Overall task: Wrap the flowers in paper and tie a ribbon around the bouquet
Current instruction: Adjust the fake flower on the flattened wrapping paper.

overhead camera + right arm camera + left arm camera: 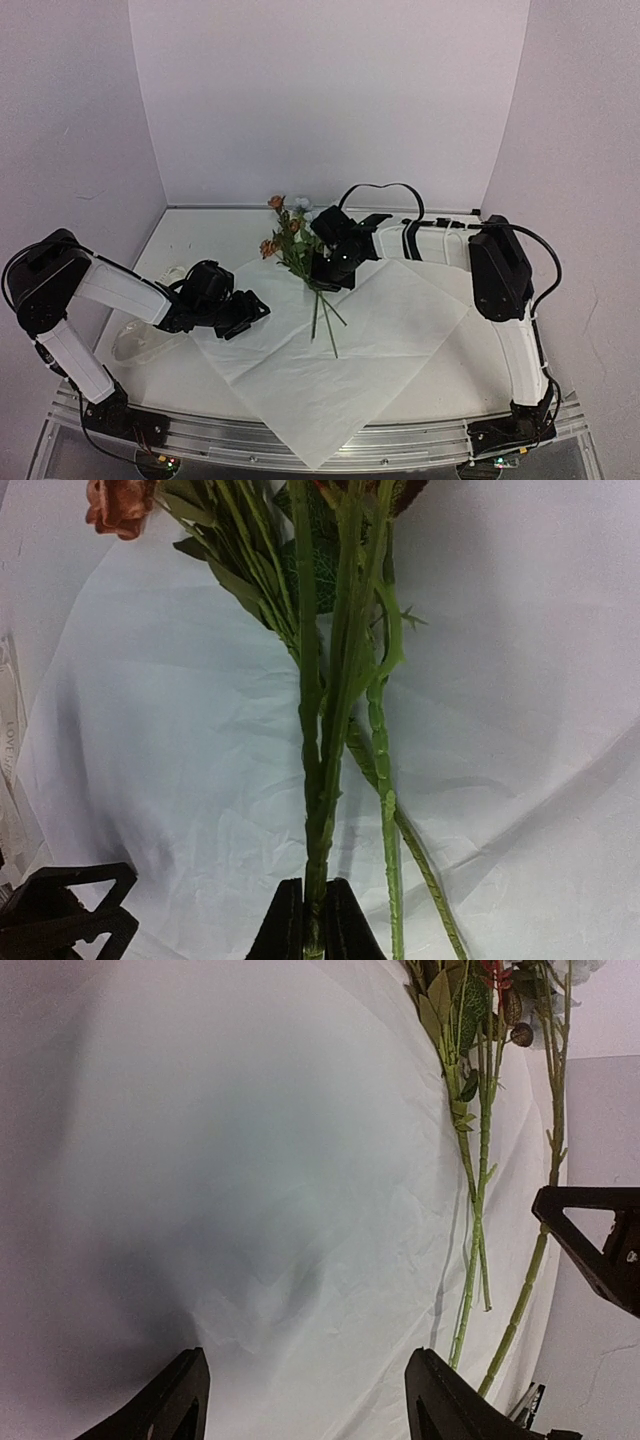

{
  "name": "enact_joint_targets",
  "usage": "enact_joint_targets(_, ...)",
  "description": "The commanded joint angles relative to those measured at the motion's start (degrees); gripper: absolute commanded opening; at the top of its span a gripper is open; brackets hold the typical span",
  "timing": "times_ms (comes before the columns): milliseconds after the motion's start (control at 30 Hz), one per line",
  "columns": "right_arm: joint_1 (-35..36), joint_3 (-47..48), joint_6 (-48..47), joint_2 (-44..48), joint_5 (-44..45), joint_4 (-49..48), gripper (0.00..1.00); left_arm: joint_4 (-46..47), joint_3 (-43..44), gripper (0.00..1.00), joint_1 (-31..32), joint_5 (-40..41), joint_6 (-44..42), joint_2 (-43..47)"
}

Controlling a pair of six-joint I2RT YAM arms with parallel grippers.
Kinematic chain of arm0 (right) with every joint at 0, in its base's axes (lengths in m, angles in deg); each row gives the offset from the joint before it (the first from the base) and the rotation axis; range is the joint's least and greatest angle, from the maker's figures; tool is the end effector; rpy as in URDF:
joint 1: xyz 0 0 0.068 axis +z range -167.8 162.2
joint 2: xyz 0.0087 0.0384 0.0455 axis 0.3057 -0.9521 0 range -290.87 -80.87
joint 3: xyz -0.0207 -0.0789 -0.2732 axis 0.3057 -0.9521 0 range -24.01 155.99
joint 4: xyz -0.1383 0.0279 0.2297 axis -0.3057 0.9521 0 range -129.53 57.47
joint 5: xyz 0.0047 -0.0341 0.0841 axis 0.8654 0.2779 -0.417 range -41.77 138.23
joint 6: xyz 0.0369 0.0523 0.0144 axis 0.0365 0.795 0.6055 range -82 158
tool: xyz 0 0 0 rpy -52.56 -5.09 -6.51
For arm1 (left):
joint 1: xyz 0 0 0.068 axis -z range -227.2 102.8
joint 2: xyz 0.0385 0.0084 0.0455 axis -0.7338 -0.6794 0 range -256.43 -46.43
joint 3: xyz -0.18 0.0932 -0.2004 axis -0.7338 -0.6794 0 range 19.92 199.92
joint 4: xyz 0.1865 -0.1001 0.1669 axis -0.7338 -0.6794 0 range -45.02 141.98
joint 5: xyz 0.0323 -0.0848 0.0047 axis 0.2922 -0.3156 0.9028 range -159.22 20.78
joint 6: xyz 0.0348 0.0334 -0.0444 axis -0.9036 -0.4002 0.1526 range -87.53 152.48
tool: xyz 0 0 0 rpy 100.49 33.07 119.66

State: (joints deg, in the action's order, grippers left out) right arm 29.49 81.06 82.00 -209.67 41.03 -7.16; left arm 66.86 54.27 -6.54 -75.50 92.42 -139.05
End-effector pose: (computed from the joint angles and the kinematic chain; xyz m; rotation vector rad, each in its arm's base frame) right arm 0.3476 0.3862 0.1782 -0.1304 2.7241 0.7141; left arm 0.2301 -0.2049 0.1196 -0.3669 2.5191 -0.9325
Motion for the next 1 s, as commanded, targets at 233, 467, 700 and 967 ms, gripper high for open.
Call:
enact_joint_targets(233, 0.5, -3.6, 0.8, 0.7, -3.4, -2.1, 0.18, -4.4, -1.1, 0.71, -0.2, 1.4, -1.1, 1.9)
enact_joint_targets(467, 1.6, -9.5, -3.1, 7.0, -1.3, 0.0, 0.4, -5.2, -0.6, 0.71, -0.2, 1.5, -1.4, 2.7)
enact_joint_targets(700, 1.6, -11.8, -12.9, 11.9, 2.9, 8.1, 0.41, -6.0, 0.3, 0.7, -0.2, 1.4, -2.0, 2.8)
enact_joint_targets(967, 1.8, -8.6, -19.9, 7.4, 0.0, 13.3, 0.31, -6.5, 0.8, 0.68, -0.2, 1.1, -2.1, 2.6)
